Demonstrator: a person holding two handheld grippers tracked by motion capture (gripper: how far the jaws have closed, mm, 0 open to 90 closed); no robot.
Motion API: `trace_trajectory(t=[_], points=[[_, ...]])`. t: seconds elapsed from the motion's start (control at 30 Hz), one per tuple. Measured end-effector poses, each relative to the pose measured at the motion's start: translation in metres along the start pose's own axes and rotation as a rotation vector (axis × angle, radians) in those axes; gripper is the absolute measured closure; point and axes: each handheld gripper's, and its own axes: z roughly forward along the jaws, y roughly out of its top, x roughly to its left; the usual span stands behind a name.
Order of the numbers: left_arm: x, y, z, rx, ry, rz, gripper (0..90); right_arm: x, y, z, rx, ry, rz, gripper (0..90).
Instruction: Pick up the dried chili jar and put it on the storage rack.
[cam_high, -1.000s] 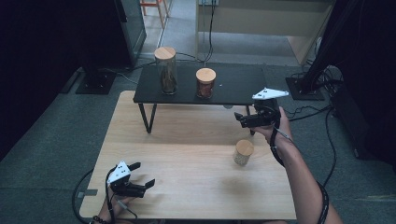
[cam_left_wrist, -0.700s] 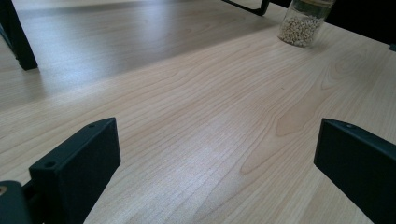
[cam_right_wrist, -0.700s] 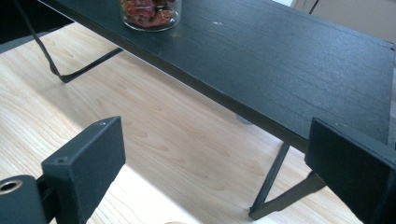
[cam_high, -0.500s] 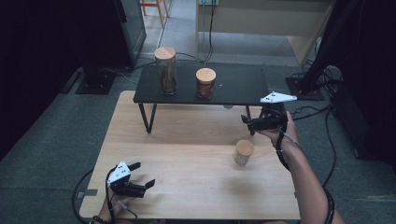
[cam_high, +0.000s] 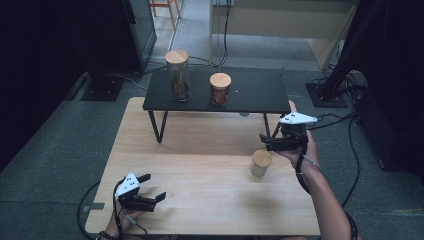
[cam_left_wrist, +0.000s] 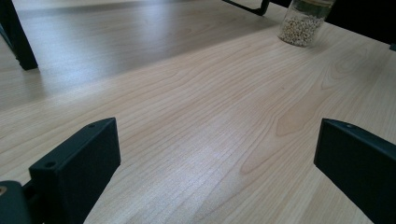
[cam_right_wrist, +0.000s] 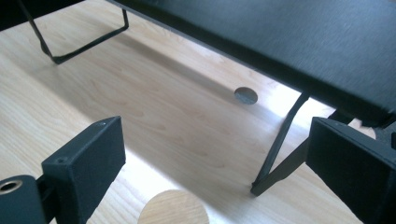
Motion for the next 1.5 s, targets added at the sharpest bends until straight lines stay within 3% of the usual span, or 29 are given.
trace_trajectory(t=[0.53, 1.5], points=[[0.0, 0.0, 0.0, 0.0, 0.001, 0.001, 0.5, 0.015, -0.033, 0.004, -0.009, -0.022, -0.018, 4.8], [0.0, 0.0, 0.0, 0.001, 0.001, 0.001, 0.5, 0.019, -0.077, 0.035, 0.072, -0.006, 0.046, 4.8]])
